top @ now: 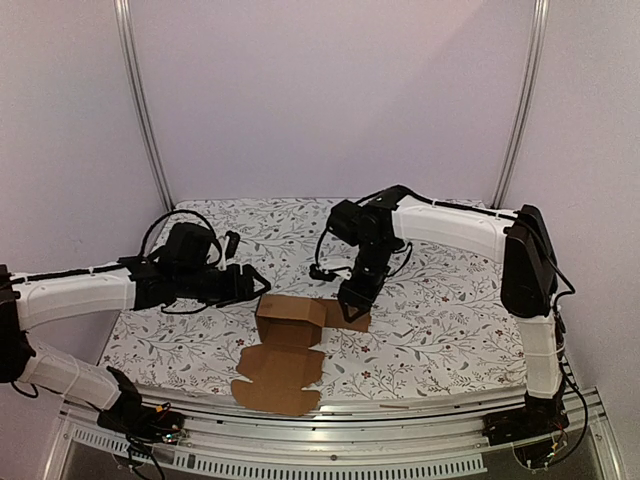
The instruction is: Fold the paper box
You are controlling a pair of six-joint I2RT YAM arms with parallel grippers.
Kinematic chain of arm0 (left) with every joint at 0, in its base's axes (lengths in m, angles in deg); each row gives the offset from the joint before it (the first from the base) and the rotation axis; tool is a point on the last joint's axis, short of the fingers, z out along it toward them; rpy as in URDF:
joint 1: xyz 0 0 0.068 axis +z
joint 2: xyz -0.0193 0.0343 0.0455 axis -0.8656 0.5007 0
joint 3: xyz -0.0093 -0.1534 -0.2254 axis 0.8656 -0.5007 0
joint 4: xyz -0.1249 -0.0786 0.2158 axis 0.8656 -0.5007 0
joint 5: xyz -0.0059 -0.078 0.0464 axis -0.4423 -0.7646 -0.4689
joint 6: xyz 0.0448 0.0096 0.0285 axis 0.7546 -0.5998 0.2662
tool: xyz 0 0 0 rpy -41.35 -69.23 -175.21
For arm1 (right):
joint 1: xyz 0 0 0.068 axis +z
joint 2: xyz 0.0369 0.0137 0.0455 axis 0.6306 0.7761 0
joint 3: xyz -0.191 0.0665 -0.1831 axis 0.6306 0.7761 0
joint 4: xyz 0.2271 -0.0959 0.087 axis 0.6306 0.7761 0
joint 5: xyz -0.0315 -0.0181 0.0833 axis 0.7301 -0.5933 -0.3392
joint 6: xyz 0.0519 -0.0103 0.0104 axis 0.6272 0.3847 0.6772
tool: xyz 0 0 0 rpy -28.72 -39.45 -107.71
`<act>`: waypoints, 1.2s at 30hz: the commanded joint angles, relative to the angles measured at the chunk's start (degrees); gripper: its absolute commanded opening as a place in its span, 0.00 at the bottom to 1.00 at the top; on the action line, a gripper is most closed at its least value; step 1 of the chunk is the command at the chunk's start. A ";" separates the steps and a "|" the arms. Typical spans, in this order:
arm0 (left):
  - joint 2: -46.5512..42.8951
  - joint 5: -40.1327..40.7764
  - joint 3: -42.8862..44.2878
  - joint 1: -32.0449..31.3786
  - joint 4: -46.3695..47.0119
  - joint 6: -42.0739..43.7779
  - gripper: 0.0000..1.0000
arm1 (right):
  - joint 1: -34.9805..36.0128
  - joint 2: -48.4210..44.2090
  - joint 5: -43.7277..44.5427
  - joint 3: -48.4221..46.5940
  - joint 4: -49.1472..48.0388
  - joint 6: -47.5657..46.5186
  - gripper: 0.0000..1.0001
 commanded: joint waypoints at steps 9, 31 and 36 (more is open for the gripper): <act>18.29 -12.22 12.34 2.21 0.19 14.69 0.75 | 0.37 -1.23 9.33 4.78 -10.03 -12.47 0.00; 22.72 -23.62 6.93 3.51 4.44 15.42 0.62 | -0.37 -1.09 13.00 3.39 -13.00 -14.52 0.10; 22.81 -24.15 5.43 3.53 6.22 14.50 0.62 | -1.07 -2.71 10.50 5.10 -12.73 -12.62 0.21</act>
